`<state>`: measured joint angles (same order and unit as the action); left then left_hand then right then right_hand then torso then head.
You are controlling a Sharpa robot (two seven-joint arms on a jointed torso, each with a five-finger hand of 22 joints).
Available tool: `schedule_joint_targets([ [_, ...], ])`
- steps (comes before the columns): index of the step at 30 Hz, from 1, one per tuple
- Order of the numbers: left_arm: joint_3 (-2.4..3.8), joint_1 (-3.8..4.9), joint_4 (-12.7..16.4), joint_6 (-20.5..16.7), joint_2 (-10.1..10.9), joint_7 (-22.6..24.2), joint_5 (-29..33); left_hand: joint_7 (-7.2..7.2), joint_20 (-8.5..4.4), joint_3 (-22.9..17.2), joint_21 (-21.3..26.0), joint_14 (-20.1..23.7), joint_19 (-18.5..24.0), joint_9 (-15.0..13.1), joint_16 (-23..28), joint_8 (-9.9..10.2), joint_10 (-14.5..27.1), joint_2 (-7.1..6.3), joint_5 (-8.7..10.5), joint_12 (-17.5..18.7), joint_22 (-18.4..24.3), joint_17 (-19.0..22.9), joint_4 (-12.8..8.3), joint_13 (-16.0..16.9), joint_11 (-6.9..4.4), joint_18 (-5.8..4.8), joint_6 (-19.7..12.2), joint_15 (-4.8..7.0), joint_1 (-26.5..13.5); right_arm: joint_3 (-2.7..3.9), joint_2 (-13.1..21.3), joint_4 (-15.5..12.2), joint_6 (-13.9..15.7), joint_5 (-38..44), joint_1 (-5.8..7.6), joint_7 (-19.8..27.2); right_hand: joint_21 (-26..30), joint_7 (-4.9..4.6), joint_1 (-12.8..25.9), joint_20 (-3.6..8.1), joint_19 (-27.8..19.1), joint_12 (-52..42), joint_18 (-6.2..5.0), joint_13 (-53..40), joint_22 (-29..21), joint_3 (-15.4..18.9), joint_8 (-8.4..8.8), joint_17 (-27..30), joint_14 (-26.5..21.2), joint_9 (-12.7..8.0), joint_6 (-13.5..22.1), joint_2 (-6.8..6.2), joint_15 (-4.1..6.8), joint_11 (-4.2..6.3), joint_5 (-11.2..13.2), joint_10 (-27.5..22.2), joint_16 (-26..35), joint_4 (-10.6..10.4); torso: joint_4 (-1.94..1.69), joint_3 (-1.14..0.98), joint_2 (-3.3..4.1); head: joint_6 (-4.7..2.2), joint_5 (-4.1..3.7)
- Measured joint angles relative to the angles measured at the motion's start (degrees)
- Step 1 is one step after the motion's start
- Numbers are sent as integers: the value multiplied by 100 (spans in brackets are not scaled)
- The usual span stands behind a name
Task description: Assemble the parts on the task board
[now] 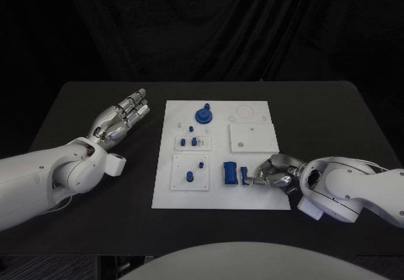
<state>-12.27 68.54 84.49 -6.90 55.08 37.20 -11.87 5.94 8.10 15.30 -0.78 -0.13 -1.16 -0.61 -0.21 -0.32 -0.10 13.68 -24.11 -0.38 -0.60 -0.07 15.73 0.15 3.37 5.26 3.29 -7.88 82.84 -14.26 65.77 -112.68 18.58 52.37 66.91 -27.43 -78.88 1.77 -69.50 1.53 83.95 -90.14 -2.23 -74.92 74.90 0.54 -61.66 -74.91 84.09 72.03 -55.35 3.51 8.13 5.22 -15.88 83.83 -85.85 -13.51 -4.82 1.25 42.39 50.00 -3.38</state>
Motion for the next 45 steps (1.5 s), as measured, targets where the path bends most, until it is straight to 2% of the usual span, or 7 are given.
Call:
schedule_joint_targets([
  [24, 0, -8, 44, -69, 36, 92, -108, 26, 2, -80, -6, 5, -2, -71, 0, -145, -95, 11, -69, 0, -6, -3, -16, 16, 95, 0, 370, 129, 127, -3, 446, -154, 311, 101, 230, 561, 0, 16, 133, 0, 0, 0, 0, 0, 0, 408, 120, 0, 0, -104, 72, -150, 0, 0, 483, 0, 0, -232, 3, 0, 0, 0, 35],
  [29, 2, -8, 94, -181, 19, 120, -149, 125, 77, -114, -77, 12, -77, -98, 0, -243, -277, -37, -252, -7, -40, 0, 18, 53, 196, 149, 598, 177, 209, 2, 479, -58, 817, -112, 572, 1429, 338, -39, 579, -7, -21, 0, -23, 0, 0, 635, 1003, 254, 0, -709, 797, -1, 0, 0, 519, 0, 333, -311, 6, -3, -2, 0, 77],
  [35, 2, -8, 150, -365, -42, 135, -176, 165, 151, -87, -210, -62, -197, -134, 0, -360, -658, -42, -333, -73, -106, -15, 73, 109, 257, 188, 998, 212, 215, 6, 205, 346, 1725, -813, 766, 2766, 1931, -150, 1136, -109, -507, 417, -324, 0, 0, 896, 1788, 2014, -105, -1542, 671, 497, -105, -87, -393, 21, 1518, -336, -5, -7, -34, 0, 90],
  [39, 2, -8, 79, -451, -190, 141, -147, 192, 228, -41, -340, -251, -353, -167, -62, -434, -996, 33, -333, -96, -159, -61, 118, 158, 292, 192, 1374, 183, 131, 2, -77, 737, 2183, -1498, 797, 3754, 4495, -373, 1202, -320, -1438, 2017, -765, 545, -753, 1090, 2269, 4279, -860, -2161, 692, 589, -366, -366, -588, -882, 3512, -324, -15, -6, -104, -299, 141],
  [41, 2, -8, -37, -457, -320, 143, -93, 210, 249, 5, -391, -329, -414, -176, -62, -466, -1112, 63, -266, -117, -182, -74, 108, 167, 310, 277, 1534, 164, 24, 2, -205, 907, 2282, -1822, 797, 4202, 5290, -599, 1165, -541, -1962, 3536, -765, 1843, -1186, 1184, 2593, 4718, -1477, -2549, 874, 626, -634, -616, -652, -2134, 4266, -322, -18, -7, -148, -492, 173],
  [43, 1, -8, -195, -450, -488, 145, 2, 215, 256, 60, -390, -329, -422, -176, -62, -466, -1118, 106, -119, -117, -183, -74, 115, 167, 317, 277, 1546, 163, -122, 7, -338, 1112, 2294, -2178, 772, 4692, 6444, -1142, 1051, -1005, -3311, 4928, -508, 2743, -1846, 1271, 3201, 5221, -3212, -3182, 1390, 694, -1341, -1281, -654, -3933, 5314, -321, -14, -9, -207, -717, 208],
  [45, 2, -8, -330, -421, -642, 147, 112, 215, 271, 102, -390, -324, -408, -175, -62, -429, -1105, 157, 43, -117, -177, -74, 112, 164, 325, 277, 1546, 159, -244, 9, -461, 1340, 2234, -2525, 697, 5144, 7169, -1233, 919, -1294, -4202, 5662, -258, 3295, -2327, 1339, 3531, 5537, -4488, -3596, 1667, 713, -1843, -1688, -654, -4988, 5858, -325, -4, -14, -260, -938, 225],
])
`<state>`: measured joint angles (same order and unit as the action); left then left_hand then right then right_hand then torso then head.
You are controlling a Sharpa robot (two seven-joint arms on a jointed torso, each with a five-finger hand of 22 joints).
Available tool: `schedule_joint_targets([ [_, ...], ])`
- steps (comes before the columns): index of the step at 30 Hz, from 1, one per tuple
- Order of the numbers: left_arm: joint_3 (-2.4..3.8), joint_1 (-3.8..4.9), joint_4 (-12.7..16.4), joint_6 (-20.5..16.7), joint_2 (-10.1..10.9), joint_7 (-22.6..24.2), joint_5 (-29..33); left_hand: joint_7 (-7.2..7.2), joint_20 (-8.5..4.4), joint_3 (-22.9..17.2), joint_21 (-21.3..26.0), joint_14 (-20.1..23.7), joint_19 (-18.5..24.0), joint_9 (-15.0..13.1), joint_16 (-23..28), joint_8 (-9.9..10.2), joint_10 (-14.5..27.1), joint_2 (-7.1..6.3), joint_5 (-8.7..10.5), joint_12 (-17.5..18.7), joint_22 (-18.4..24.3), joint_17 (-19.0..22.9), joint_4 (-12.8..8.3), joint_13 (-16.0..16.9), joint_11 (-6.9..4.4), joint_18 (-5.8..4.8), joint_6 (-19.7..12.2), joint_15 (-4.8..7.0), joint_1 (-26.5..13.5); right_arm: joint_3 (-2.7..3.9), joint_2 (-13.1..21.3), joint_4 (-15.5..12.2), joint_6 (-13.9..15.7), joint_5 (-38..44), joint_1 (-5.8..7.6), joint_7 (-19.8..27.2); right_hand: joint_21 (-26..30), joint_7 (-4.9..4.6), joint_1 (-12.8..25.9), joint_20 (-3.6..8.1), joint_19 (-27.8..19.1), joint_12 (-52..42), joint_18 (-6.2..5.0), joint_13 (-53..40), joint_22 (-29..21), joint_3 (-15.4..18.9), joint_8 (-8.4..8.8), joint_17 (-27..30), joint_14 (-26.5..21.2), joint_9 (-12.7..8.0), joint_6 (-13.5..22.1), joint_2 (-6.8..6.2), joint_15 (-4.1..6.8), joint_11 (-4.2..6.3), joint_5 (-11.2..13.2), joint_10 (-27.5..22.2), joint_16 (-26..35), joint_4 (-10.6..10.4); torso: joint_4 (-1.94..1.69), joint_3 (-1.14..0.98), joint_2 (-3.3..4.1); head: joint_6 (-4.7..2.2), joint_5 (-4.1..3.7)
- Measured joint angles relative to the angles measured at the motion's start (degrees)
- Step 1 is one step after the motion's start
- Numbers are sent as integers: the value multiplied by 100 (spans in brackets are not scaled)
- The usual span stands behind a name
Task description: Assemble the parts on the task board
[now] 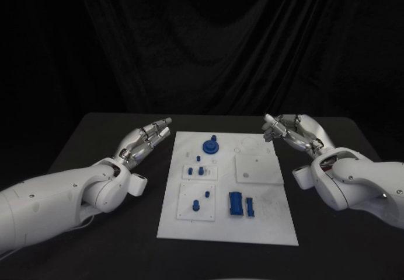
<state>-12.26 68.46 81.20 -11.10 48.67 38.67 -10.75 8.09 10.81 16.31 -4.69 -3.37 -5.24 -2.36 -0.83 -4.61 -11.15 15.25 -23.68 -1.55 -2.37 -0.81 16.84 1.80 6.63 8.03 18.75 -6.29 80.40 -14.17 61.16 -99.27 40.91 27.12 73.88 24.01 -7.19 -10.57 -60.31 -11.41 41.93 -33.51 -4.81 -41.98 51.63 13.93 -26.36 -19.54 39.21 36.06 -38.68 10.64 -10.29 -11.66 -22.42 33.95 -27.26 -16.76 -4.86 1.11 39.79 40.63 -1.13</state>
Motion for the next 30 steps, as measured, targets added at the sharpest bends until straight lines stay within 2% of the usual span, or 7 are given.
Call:
schedule_joint_targets([
  [6, 3, -1, -133, 106, -219, 3, 220, -62, 3, 92, 72, 106, 115, 30, 2, 129, 312, 34, 321, 4, 55, 29, -2, -52, -57, -1, -169, 6, -191, -14, -284, 511, -490, -708, -282, 873, 542, 112, -113, -506, -3265, 1129, -9, 1239, -3196, 305, 861, 742, -2363, -1100, 814, 87, -473, -305, 124, -1913, 920, -5, 28, -21, -141, -550, 51],
  [11, 3, -18, -137, 177, -235, 7, 249, -253, 16, 145, 227, 307, 307, 45, 62, 239, 631, 63, 401, 50, 131, 64, -9, -94, -277, 85, -354, 107, -295, -9, -514, 842, -992, -1027, -442, 1247, 577, 808, -176, -540, -3755, 1649, -10, 2599, -4101, 605, 1714, 1389, -3410, -2412, 1794, 231, -398, -33, 228, -2873, 1484, 3, 74, -55, -232, -950, 141],
  [14, 2, -36, -135, 205, -246, 8, 245, -440, 15, 145, 294, 317, 369, 57, 62, 277, 798, 64, 401, 76, 158, 72, -10, -109, -445, 86, -415, 117, -295, -10, -596, 965, -1211, -1123, -490, 1339, 588, 1149, -236, -537, -3814, 1794, -10, 3092, -4308, 683, 2159, 1601, -3598, -2977, 2443, 290, -334, 123, 228, -3050, 1648, -1, 99, -69, -275, -1080, 159],
  [20, 2, -95, -119, 259, -243, 10, 231, -606, -4, 144, 294, 317, 389, 66, 62, 278, 891, 64, 341, 76, 164, 76, -10, -125, -623, 86, -522, 117, -294, -8, -687, 1085, -1538, -1247, -526, 1454, 588, 1344, -271, -537, -3814, 1883, -10, 3405, -4420, 703, 2381, 1720, -3669, -3228, 2687, 325, -368, 197, 228, -3124, 1715, 10, 133, -75, -331, -1132, 165],
  [23, -3, -104, -117, 262, -242, -5, 230, -690, -57, 37, 352, 341, 443, 105, 62, 329, 939, -50, 439, 113, 185, 76, -117, -143, -671, 85, -606, 220, -768, -7, -684, 1088, -1561, -1258, -532, 1458, 699, 1086, 1910, 87, -4155, 2438, 403, 3716, -4870, -72, 2606, 1928, -3897, -3563, 3134, 1, 150, 550, 993, -3377, 2108, 635, 140, -79, -340, -1121, 174],
  [26, 37, -111, -114, 234, -239, -25, 235, -738, -182, -153, 393, 336, 481, 155, 62, 369, 987, -221, 667, 117, 202, 76, -307, -154, -649, 84, -745, 387, -1620, 91, -740, 1088, -1538, -1276, -566, 1446, 699, 1059, 3679, 538, -4188, 2830, 441, 4165, -5142, -635, 2615, 1946, -3923, -3594, 3704, -438, 598, 1070, 1529, -3393, 2624, 1090, 148, -79, -352, -1097, 168],
  [30, 146, -186, -28, 116, -241, -66, 255, -782, -306, -371, 405, 347, 502, 195, 62, 397, 1018, -419, 924, 117, 218, 76, -524, -161, -666, -59, -906, 478, -2590, 348, -903, 1072, -1428, -1370, -709, 1403, 699, 1053, 4902, 1112, -4191, 3327, 441, 4192, -5156, -1304, 2615, 1949, -3920, -3599, 3842, -1023, 1001, 1147, 2160, -3394, 2707, 1652, 201, -83, -433, -987, 153],
])
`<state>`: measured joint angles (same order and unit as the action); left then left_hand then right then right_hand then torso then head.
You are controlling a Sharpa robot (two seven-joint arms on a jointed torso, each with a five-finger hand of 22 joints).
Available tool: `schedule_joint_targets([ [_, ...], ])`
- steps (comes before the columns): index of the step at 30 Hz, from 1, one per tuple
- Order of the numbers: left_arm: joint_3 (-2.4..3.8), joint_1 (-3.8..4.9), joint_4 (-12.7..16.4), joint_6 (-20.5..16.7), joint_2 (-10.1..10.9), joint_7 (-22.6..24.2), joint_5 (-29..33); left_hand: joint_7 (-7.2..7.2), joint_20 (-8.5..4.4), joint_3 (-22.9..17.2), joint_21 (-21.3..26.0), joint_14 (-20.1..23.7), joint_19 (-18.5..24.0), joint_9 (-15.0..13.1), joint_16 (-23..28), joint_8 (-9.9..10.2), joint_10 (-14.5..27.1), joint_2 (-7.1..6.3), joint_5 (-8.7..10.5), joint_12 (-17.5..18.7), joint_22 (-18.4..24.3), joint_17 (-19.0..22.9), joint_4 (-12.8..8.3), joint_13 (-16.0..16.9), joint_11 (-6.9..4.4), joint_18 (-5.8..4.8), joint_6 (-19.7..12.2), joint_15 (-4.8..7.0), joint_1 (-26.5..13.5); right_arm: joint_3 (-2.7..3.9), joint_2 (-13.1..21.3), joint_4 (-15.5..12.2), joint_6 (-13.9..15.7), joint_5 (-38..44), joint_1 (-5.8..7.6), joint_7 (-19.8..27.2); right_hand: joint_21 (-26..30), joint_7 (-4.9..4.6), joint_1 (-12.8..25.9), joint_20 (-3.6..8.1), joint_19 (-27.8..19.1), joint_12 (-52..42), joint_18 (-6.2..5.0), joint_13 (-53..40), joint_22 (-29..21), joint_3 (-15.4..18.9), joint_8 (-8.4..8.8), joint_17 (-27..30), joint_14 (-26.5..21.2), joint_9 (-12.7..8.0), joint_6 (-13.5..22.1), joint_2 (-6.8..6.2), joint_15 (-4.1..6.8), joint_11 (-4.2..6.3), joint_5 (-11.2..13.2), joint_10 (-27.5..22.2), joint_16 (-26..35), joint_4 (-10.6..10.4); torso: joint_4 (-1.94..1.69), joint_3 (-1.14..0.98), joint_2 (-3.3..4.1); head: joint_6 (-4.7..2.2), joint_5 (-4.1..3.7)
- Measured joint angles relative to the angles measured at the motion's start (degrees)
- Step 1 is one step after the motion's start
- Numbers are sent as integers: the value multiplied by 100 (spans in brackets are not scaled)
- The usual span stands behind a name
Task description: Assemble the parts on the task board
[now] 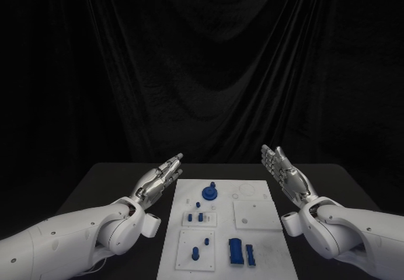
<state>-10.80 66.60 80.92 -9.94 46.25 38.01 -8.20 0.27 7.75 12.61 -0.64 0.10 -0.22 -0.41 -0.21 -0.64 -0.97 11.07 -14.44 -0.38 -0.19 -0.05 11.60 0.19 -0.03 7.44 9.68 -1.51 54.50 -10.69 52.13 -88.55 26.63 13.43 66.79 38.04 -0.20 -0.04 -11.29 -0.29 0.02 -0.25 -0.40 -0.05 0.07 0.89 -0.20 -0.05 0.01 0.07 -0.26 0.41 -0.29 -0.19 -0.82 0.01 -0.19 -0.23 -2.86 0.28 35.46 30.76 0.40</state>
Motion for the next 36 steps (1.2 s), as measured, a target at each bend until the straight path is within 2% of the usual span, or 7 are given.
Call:
schedule_joint_targets([
  [2, 79, -44, 56, -105, -9, -30, 21, -5, -57, -100, 23, -22, -4, 11, 0, 15, 23, -92, 121, 0, 3, 0, -100, -2, 17, 1, -90, 40, -454, 168, -110, -19, 102, -83, -102, -42, 0, 0, 351, 0, -1, 4, 0, 0, -1, -69, 0, 0, 0, -1, 0, -29, 0, 0, 62, 0, 0, 17, 51, -5, -77, 92, -13],
  [7, 390, -196, 289, -639, -56, -152, 126, -18, -174, -308, 23, -22, 29, 25, 0, 15, 41, -279, 367, 0, 9, -1, -307, -8, -1, -87, -243, 81, -1382, 720, -491, -84, 588, -465, -405, -228, 0, 0, 1073, 0, -1, 4, -1, 0, -2, -75, 0, 0, 0, -2, 0, -39, 0, 0, 62, 0, 0, 23, 186, -19, -276, 288, -32],
  [10, 589, -320, 455, -1093, -86, -254, 218, -18, -303, -412, 23, -7, 14, 29, 0, 37, 41, -375, 492, 0, 11, -1, -412, -11, -1, -176, -324, 96, -1857, 920, -638, -113, 904, -716, -541, -364, 0, -1, 1095, 0, -1, 4, -1, 0, -2, -75, 0, 0, 1, -2, 0, -47, -1, 0, 62, 0, 0, 24, 234, -23, -353, 341, -42],
  [12, 701, -389, 551, -1387, -100, -323, 280, -21, -428, -476, 23, -2, 18, 31, 0, 37, 41, -431, 568, 0, 11, -2, -476, -11, -1, -335, -359, 101, -2138, 998, -693, -118, 1070, -849, -595, -439, 0, -1, 1094, 0, 0, 4, -1, 0, -2, -75, 0, 0, 1, -2, -1, -47, -1, -1, 62, 0, 0, 23, 253, -25, -379, 353, -42],
  [18, 954, -559, 768, -2273, -130, -538, 483, -27, -612, -643, 23, -2, 19, 34, 0, 37, 41, -592, 754, 0, 11, -3, -643, -13, -1, -535, -627, 101, -2846, 1061, -747, -126, 1413, -1125, -650, -608, 0, -1, 1094, -1, 0, 4, -1, 0, -1, -75, 0, -1, 1, -1, -1, -47, -1, -1, 62, 0, 0, 24, 277, -26, -414, 362, -42],
  [22, 1047, -618, 856, -2739, -140, -662, 600, -33, -672, -812, 44, -2, 19, 34, 0, 37, 41, -831, 863, 0, 11, -3, -878, -13, -1, -624, -792, 100, -3243, 1062, -747, -126, 1518, -1217, -650, -671, 0, -1, 1094, -1, 0, 4, -2, 0, -1, -75, 0, -1, 1, -1, -1, -47, -2, -1, 62, -1, 0, 24, 282, -27, -423, 363, -38],
  [36, 1071, -638, 888, -3283, -146, -844, 780, -17, -715, -1190, 44, -2, 21, 34, 0, 36, 40, -1080, 1363, 0, 11, -5, -1136, -12, 0, -623, -916, 100, -4206, 1062, -746, -127, 1647, -1333, -650, -751, 0, -2, 1093, -1, 0, 3, -3, -1, 0, -75, 0, -2, 1, 0, -2, -47, -2, -1, 62, -1, 0, 24, 285, -28, -427, 363, -42],
])
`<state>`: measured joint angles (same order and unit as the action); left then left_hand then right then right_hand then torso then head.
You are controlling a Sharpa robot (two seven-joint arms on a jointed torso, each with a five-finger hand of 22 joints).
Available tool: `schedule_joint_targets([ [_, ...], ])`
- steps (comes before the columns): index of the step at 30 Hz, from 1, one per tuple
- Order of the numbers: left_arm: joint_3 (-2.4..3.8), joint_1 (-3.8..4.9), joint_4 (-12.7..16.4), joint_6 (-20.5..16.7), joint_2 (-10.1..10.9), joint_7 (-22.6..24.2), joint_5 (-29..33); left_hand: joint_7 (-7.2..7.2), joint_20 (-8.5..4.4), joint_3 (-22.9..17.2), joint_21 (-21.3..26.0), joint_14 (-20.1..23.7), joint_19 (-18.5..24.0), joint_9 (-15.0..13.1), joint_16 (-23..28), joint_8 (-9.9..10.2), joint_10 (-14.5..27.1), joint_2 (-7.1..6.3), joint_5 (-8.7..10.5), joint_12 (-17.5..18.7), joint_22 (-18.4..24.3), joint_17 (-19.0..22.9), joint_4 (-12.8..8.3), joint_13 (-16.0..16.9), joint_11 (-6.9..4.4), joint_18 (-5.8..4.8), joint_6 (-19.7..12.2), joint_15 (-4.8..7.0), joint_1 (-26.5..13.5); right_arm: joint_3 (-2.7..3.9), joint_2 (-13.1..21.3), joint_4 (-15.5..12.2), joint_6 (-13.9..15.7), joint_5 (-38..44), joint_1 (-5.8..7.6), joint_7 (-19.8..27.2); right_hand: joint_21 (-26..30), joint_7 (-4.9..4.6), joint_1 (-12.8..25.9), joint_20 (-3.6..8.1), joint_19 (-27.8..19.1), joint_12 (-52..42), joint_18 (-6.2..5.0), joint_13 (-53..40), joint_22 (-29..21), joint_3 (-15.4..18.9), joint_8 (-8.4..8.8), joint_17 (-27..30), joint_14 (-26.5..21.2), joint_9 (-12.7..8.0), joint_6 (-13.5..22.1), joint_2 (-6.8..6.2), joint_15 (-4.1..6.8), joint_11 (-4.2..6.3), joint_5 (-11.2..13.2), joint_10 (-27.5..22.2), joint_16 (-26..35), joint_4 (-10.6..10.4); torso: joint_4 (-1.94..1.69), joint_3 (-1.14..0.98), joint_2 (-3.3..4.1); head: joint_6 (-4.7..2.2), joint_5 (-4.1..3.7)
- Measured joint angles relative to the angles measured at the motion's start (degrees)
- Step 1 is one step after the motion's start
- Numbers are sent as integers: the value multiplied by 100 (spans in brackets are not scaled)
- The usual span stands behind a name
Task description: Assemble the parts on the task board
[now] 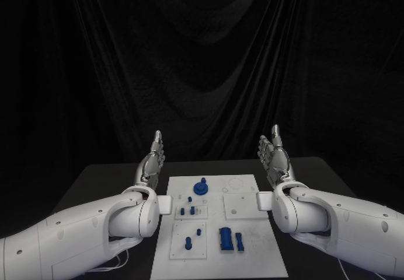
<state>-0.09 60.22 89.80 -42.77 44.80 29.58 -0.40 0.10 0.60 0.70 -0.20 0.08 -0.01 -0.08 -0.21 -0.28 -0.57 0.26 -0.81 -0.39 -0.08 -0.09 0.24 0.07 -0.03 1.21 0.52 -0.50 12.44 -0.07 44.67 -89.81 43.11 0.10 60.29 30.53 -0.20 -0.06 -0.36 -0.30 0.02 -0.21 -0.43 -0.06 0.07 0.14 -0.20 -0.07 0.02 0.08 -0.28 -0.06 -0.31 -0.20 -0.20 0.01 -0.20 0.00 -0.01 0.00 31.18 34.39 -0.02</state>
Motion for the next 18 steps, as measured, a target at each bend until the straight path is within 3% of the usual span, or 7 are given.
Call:
schedule_joint_targets([
  [7, 0, 0, 1, -61, 0, -19, 23, 0, -18, -28, 0, 0, 18, 0, 0, 0, 21, -20, 32, 0, 0, 1, -16, 1, 20, -1, 0, 0, -305, 0, 0, 0, 18, -13, 0, -9, 0, 0, 0, 0, 0, 0, 0, 0, 0, 0, 0, 0, 0, 1, 0, 0, 0, 0, 0, 0, 0, 0, 1, 0, -1, 0, 2],
  [8, 0, 0, 1, -65, 0, -21, 25, -15, -18, -43, 0, 0, 18, -1, 0, 0, 21, -24, 53, 0, -1, 1, -32, 1, 20, -12, -14, 0, -481, 0, 0, 0, 20, -16, 0, -11, 0, 0, 0, 0, 0, 0, 0, 0, 1, 0, 0, 0, 0, 1, 0, 0, 0, 0, 0, 0, 0, 0, 1, 0, -1, 0, 2],
  [9, 0, 0, 1, -68, 0, -23, 26, -20, -18, -43, 0, 0, 18, -1, 0, 0, 21, -26, 62, 0, -1, 2, -32, 1, 20, -89, -20, 0, -623, 0, 0, 0, 21, -17, 0, -11, 0, 0, 0, 0, 0, 0, 0, 0, 1, 0, 0, 0, 0, 1, 0, 0, 0, 0, 0, 0, 0, 0, 1, 0, -1, 0, 2],
  [12, 0, 0, 1, -77, 0, -27, 31, -20, -18, -43, 0, 0, 18, -1, 0, 0, 21, -27, 65, 0, -1, 3, -32, 2, 20, -89, -20, 0, -1155, 0, 0, 0, 24, -21, 0, -14, 0, 0, 0, 0, 0, -1, 0, 0, 1, 0, 0, -1, 0, 2, 0, 0, 0, 0, 0, 0, 0, 0, 1, 0, -1, 0, 2],
  [18, 1, 0, 1, -89, 0, -32, 38, -20, -18, -43, 0, 0, 18, -1, 0, 0, 20, -29, 65, 0, -1, 5, -32, 3, 20, -89, -20, 0, -1209, 0, 0, -1, 30, -25, 0, -17, 0, 0, 0, 0, 0, -1, 0, 0, 1, 0, 0, -1, 0, 1, 0, 0, 0, 0, -1, 0, 0, 0, 1, 0, -1, 0, 3],
])
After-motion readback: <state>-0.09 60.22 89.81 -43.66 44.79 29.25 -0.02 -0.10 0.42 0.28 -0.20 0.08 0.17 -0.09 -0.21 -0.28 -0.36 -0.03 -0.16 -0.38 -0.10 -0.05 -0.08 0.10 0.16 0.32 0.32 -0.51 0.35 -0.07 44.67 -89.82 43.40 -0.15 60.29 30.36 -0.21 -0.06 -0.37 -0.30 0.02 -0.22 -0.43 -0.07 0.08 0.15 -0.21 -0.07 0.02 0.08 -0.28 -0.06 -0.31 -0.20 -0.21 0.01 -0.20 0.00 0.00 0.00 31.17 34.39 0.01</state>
